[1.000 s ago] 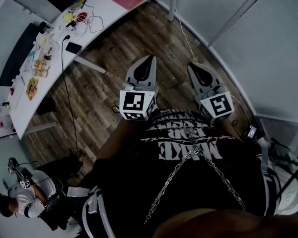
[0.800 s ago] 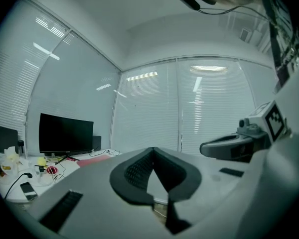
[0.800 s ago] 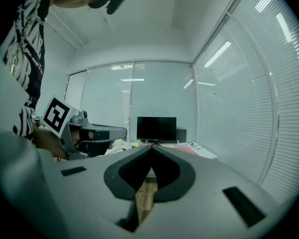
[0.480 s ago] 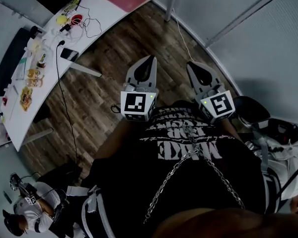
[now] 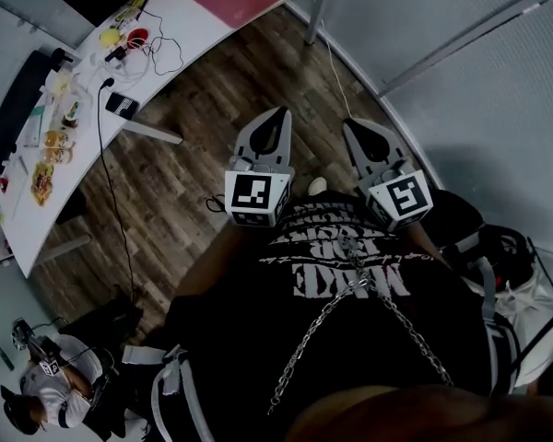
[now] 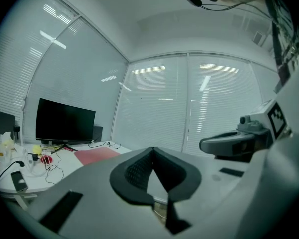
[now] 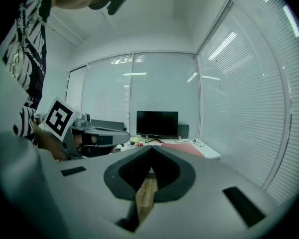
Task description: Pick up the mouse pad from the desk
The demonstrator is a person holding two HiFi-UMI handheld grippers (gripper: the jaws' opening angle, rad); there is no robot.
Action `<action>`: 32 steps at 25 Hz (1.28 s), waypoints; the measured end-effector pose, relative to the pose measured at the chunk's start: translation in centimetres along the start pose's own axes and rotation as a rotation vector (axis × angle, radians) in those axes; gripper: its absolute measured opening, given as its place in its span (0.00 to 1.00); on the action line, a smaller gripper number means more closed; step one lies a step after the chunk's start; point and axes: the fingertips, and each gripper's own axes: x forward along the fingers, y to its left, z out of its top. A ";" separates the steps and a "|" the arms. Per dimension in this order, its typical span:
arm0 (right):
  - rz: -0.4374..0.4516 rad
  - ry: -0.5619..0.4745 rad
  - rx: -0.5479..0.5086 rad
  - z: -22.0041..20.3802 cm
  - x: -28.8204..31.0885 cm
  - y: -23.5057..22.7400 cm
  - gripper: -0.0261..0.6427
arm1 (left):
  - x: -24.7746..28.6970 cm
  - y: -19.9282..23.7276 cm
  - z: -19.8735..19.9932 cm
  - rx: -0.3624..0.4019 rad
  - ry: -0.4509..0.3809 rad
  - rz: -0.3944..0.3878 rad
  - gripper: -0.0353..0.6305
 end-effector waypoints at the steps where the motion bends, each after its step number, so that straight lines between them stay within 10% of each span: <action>1: 0.003 -0.007 0.003 0.1 0.1 -0.8 0.04 | 0.7 -0.4 0.1 0.009 0.001 -0.002 0.06; 20: 0.177 -0.080 0.090 -0.1 -0.5 -12.4 0.04 | 9.9 -6.0 2.7 0.028 0.001 0.122 0.06; 32: 0.291 -0.006 0.157 -2.7 5.8 -12.1 0.04 | 10.9 -1.0 -1.4 -0.005 0.101 0.232 0.06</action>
